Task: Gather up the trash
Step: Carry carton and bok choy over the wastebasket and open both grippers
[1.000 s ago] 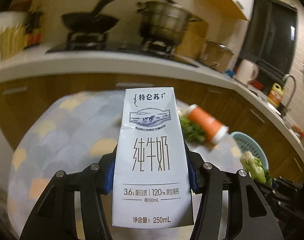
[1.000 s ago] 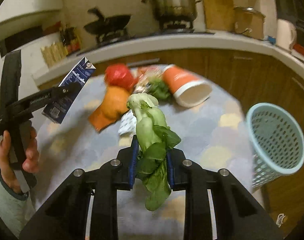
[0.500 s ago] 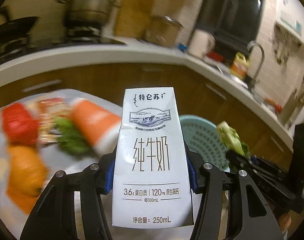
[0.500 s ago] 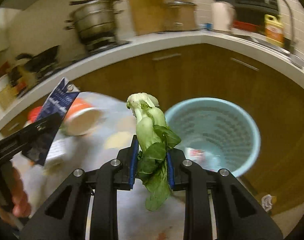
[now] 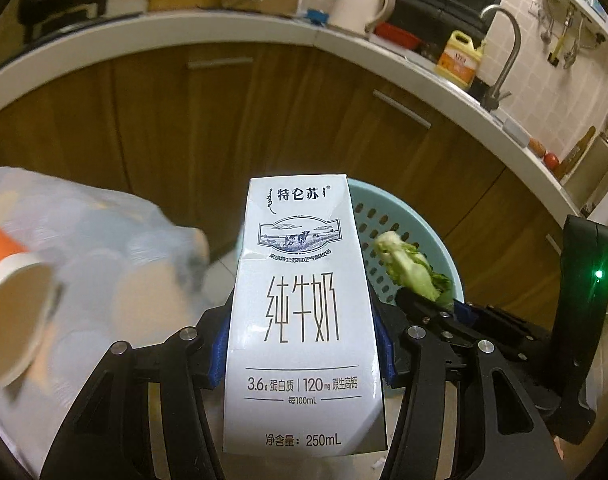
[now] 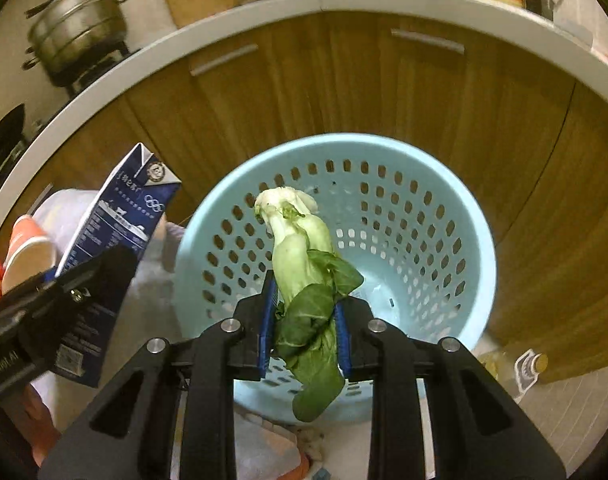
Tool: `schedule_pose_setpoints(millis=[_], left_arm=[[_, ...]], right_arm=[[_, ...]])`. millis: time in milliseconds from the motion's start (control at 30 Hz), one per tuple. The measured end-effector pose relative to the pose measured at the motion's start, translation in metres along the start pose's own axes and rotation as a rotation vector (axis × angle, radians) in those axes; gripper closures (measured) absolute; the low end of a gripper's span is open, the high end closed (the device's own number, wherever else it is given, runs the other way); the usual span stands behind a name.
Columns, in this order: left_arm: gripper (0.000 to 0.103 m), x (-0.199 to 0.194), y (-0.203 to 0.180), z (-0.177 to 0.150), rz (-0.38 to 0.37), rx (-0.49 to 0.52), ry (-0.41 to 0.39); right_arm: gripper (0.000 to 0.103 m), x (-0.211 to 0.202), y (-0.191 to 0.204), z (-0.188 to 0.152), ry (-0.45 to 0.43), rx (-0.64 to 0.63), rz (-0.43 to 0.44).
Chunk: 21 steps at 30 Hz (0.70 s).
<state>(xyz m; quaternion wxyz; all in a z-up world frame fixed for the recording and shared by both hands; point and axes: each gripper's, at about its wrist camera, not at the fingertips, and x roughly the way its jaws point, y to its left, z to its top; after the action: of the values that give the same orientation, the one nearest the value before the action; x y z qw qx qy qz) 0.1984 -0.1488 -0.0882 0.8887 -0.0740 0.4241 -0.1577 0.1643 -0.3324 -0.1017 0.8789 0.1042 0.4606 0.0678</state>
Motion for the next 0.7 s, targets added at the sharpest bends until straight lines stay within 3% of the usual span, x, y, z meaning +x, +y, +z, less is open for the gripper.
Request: schedule_pose_setpoints(millis=[167,433,700], left_arm=[[0.043,0.014,-0.001,0.005,-0.001,0.009,0.028],[0.043,0.002,0.001,0.001,-0.001,0.011,0.006],[0.043,-0.050,0.020,-0.014,0.006,-0.020,-0.080]], right_arm=[[0.074,0.016,-0.007,0.003,0.033,0.029,0.008],[0.073,0.008,-0.014,-0.001,0.019,0.041,0.010],[0.073,-0.028,0.014,-0.003,-0.033,0.003,0.052]])
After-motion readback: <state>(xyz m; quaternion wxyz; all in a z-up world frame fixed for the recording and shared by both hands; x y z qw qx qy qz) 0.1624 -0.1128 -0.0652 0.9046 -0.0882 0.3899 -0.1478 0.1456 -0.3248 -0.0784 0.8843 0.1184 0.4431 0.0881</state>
